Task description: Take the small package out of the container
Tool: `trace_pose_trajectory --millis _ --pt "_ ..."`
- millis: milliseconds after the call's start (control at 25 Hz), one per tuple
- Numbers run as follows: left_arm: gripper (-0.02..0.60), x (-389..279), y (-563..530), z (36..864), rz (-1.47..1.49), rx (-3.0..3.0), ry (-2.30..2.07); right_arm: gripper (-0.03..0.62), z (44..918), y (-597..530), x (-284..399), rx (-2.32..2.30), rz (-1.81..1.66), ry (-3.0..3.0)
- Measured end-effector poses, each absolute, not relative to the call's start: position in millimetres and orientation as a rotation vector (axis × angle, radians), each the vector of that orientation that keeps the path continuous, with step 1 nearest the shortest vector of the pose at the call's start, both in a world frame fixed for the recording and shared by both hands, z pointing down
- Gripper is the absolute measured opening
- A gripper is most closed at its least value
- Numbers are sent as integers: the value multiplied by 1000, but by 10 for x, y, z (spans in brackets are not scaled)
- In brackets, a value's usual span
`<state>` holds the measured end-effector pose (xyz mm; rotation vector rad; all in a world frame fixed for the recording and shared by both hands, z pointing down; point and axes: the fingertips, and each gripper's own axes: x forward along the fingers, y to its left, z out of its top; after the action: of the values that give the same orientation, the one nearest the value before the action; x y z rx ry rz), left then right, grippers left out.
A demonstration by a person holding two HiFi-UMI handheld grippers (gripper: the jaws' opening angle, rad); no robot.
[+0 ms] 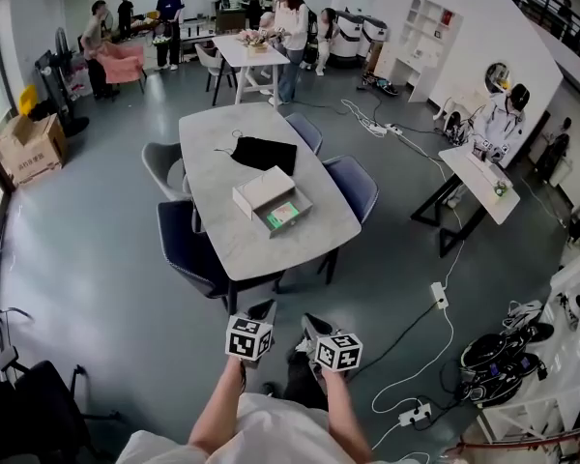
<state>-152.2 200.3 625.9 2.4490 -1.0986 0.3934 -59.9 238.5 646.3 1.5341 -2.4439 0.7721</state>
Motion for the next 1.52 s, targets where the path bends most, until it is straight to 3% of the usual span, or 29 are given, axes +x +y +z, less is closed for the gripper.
trace_pose_trajectory --millis 600,1040,1520 --pt "53 -1294 1100 6447 469 2416 -1139 2 6673 1431 -446 1435 878 -2538" --pt "52 -879 -23 6415 444 2380 -1117 0 6600 188 25 1464 955 -2566" --pt "52 -680 -1281 6434 477 2325 -1180 2 6708 -895 87 1209 692 -2532"
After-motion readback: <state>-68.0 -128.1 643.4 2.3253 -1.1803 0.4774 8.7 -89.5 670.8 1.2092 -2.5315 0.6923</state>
